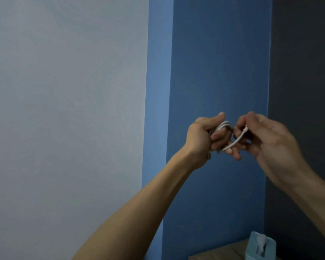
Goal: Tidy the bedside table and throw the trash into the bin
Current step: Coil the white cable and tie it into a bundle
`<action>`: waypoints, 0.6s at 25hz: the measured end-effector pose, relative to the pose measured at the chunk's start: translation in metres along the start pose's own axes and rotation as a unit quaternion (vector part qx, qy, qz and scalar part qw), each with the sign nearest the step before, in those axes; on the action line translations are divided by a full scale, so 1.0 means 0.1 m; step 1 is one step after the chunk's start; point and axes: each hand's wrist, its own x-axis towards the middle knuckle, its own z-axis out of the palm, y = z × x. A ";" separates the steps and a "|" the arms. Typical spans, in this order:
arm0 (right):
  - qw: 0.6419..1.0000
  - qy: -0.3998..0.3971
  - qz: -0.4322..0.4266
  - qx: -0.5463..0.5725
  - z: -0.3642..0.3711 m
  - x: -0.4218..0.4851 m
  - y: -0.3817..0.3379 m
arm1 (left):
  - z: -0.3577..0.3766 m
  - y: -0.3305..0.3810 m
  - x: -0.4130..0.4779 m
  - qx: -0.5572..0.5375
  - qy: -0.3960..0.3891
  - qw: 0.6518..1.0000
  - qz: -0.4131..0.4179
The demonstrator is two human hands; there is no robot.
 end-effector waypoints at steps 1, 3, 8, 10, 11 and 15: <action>0.999 0.010 -0.020 -0.048 -0.01 0.02 0.00 | 0.00 -0.01 -0.01 0.003 0.002 1.000 -0.002; 0.987 0.013 -0.054 -0.151 -0.01 0.05 0.02 | 0.01 -0.01 -0.03 0.019 0.006 1.000 -0.004; 0.991 -0.093 -0.048 -0.082 0.05 0.01 0.03 | 0.03 0.00 -0.08 0.003 0.003 1.000 0.002; 0.988 -0.111 -0.056 -0.091 0.16 -0.17 0.11 | -0.06 -0.09 -0.26 -0.006 -0.030 0.999 0.010; 0.987 -0.105 -0.066 -0.106 0.17 -0.22 0.13 | -0.09 -0.13 -0.31 -0.006 -0.050 0.999 0.015; 0.976 0.003 -0.105 -0.191 0.20 -0.33 0.21 | -0.03 -0.14 -0.34 0.067 0.034 0.997 0.001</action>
